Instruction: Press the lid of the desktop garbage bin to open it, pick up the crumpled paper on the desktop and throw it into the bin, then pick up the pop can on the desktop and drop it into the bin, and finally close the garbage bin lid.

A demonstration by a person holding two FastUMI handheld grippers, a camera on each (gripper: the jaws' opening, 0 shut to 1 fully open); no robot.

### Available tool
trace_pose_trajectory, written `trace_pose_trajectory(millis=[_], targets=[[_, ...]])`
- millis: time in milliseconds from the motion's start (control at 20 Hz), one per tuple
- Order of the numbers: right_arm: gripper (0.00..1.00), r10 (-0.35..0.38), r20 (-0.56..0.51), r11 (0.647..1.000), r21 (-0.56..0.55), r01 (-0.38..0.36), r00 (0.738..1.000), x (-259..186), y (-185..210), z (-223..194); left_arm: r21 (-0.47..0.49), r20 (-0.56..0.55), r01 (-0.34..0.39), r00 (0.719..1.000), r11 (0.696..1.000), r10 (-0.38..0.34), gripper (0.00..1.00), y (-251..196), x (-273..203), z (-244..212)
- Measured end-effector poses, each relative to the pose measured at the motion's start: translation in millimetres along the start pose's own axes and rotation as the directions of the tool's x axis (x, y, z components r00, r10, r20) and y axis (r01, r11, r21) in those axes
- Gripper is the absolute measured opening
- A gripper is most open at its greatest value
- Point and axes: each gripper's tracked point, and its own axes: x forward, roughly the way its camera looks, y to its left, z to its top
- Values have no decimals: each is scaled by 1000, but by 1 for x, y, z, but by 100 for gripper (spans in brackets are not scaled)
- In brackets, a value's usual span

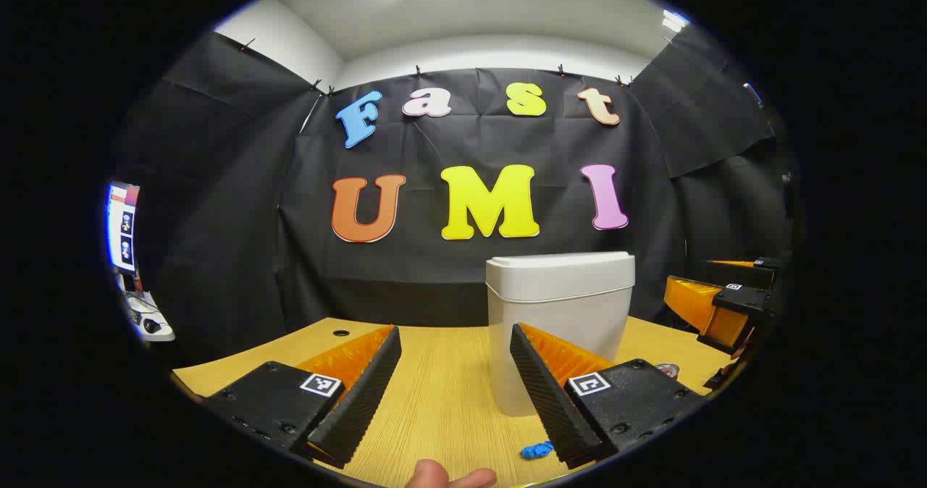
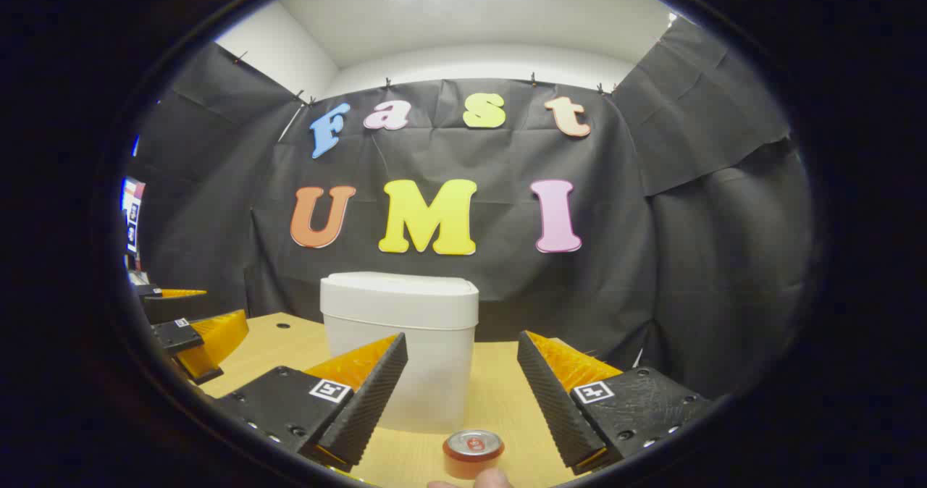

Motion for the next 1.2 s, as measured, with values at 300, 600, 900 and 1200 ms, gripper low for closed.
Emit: trace_pose_trajectory(millis=[300,600,900,1200], targets=[[97,-9,-1,1000,23,9,1000,3,3,-4,15,7,9,1000,1000,-9,98,5,-3,4],[97,-15,-3,1000,21,15,1000,4,3,-5,17,2,5,1000,1000,-5,98,10,-4,2],[97,-7,-15,1000,0,7,1000,2,-3,-7,2,-7,20,1000,1000,-20,98,3,-3,0],[95,59,-38,998,13,-59,998,11,-2,5,-27,-37,29,999,999,-30,98,-3,-1,-10]])
